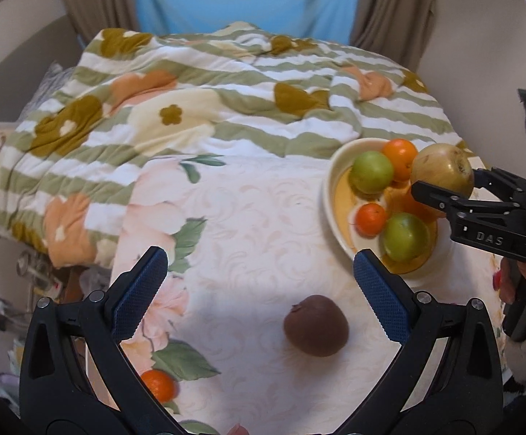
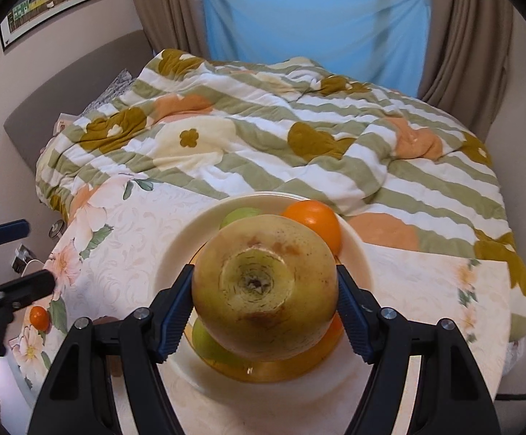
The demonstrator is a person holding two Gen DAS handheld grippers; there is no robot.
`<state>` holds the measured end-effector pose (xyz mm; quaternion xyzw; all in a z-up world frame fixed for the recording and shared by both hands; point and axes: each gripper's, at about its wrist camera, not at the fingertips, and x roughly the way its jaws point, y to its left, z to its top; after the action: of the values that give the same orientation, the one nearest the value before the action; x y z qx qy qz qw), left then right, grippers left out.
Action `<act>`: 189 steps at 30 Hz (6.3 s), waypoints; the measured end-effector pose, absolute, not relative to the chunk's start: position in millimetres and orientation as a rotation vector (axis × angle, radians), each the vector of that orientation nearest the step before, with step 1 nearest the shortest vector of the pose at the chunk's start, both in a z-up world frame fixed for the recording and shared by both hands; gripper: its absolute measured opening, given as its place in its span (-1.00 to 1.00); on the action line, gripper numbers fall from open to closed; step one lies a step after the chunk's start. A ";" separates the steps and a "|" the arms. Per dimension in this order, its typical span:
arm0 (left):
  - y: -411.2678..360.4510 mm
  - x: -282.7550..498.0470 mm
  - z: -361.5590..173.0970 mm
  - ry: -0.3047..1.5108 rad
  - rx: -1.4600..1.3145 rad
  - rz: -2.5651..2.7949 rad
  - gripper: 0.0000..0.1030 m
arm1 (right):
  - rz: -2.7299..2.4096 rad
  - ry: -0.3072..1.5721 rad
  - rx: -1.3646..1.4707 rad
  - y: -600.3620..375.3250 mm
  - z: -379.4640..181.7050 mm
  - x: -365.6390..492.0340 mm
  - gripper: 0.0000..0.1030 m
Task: Organize fruits
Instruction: 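Lower the large yellow apple into the bowl and open the right tool, then close the left tool on the brown kiwi while the right tool grasps a red cherry tomato, then carry the kiwi into the bowl and open the left tool while the right tool carries the tomato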
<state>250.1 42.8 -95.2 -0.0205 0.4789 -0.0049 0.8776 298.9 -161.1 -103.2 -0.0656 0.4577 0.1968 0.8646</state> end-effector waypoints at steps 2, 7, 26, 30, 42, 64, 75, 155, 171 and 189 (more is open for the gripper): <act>48.4 248.7 -96.9 0.995 -0.062 0.004 1.00 | 0.420 0.962 -0.142 -159.1 -107.6 302.7 0.34; 51.6 247.7 -100.4 0.990 -0.084 0.039 1.00 | 0.444 0.967 -0.163 -153.5 -116.3 308.2 0.35; 54.0 214.1 -81.7 0.942 -0.115 0.116 1.00 | 0.477 0.820 -0.169 -158.3 -81.8 283.9 0.99; 57.1 200.1 -62.9 0.907 -0.104 0.115 1.00 | 0.487 0.833 -0.141 -164.5 -62.4 271.0 0.99; 65.0 157.4 -29.9 0.847 -0.073 0.084 1.00 | 0.360 0.779 -0.130 -180.5 -13.9 201.0 1.00; 10.2 170.2 -106.1 0.911 0.167 -0.266 1.00 | 0.204 0.931 -0.050 -201.6 -85.1 147.3 0.99; -14.4 198.0 -164.4 1.010 0.319 -0.395 1.00 | 0.168 1.029 -0.037 -211.6 -132.1 147.5 0.93; -11.0 235.0 -85.3 0.929 -0.037 -0.308 0.40 | 0.249 0.940 -0.040 -221.3 -72.6 178.1 -0.47; -13.0 336.9 -139.1 1.010 -0.208 -0.282 0.40 | 0.355 0.990 -0.051 -233.1 -107.6 247.8 -0.47; -11.1 351.8 -155.8 1.039 -0.234 -0.261 0.69 | 0.387 1.015 -0.060 -235.4 -121.1 257.0 -0.47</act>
<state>351.8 -11.1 -155.8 -0.1113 0.4939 -0.1243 0.8534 257.0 -235.4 -121.1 -0.0286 0.4830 0.1839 0.8556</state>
